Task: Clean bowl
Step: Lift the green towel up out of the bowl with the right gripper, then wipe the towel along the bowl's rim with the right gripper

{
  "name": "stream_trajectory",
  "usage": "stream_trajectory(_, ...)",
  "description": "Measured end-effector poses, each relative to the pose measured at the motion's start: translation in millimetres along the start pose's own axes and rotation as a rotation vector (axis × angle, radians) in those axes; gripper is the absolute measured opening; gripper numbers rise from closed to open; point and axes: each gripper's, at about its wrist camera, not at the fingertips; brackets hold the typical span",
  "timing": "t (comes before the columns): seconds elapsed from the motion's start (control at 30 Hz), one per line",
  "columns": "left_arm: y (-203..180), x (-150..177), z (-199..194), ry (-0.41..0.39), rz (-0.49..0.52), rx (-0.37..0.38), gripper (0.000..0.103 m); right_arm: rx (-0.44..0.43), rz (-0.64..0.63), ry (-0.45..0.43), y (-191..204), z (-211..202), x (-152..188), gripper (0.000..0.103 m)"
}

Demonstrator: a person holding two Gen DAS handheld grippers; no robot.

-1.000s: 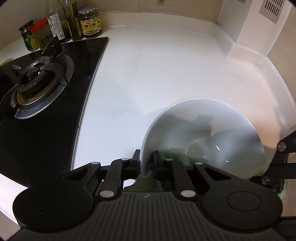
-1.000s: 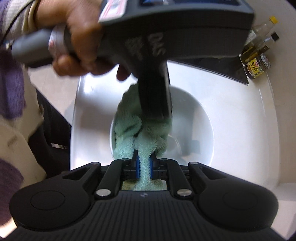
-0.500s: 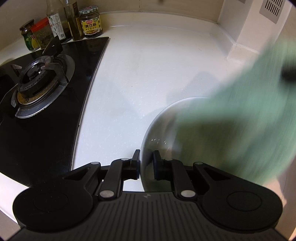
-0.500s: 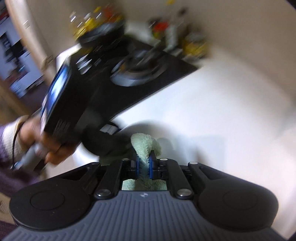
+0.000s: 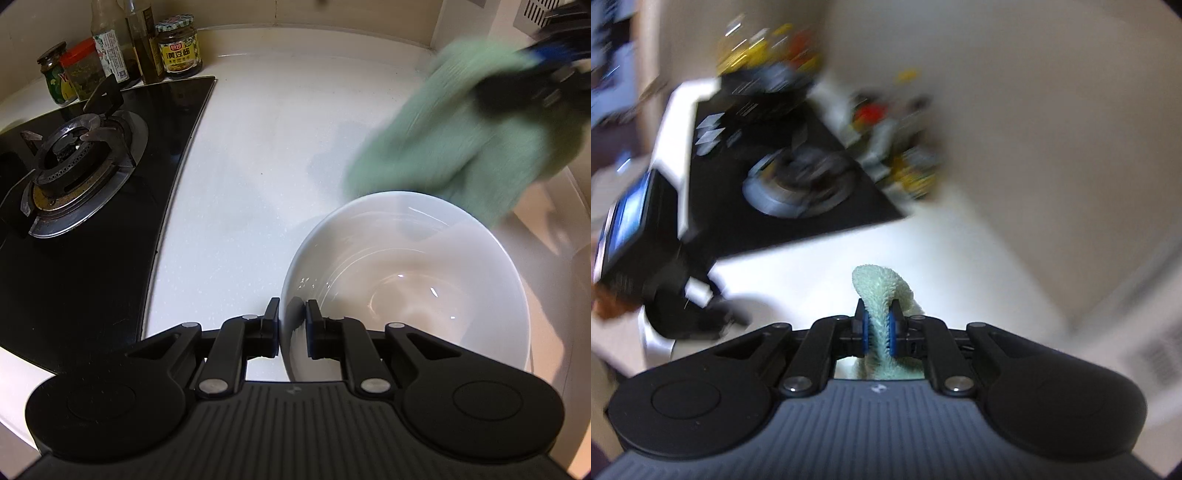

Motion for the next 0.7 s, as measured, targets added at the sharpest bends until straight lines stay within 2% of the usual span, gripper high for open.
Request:
stream_trajectory(0.17, -1, 1, 0, -0.009, 0.016, 0.000, 0.013, -0.196, -0.195, 0.067, -7, 38, -18, 0.008)
stream_trajectory(0.23, -1, 2, 0, -0.011, 0.020, 0.000, 0.013, -0.304, -0.286, 0.107, -11, 55, -30, 0.008)
stream_trajectory(0.4, -1, 2, 0, -0.016, 0.026, 0.002, 0.013, -0.432, -0.322, 0.205, -8, 96, -51, 0.008)
stream_trajectory(0.57, 0, 2, -1, -0.015, 0.024, 0.007, 0.013, -0.598, -0.281, 0.213, -3, 113, -62, 0.008)
stream_trajectory(0.7, 0, 2, -1, -0.016, 0.025, 0.011, 0.013, -0.585, -0.323, 0.241, 0, 96, -52, 0.008)
Point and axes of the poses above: each gripper's, at about its wrist camera, not at the fingertips, and z roughly the way its jaws point, y to its left, x to its underside, and after that the axes turned 4 degrees about -x, right-handed
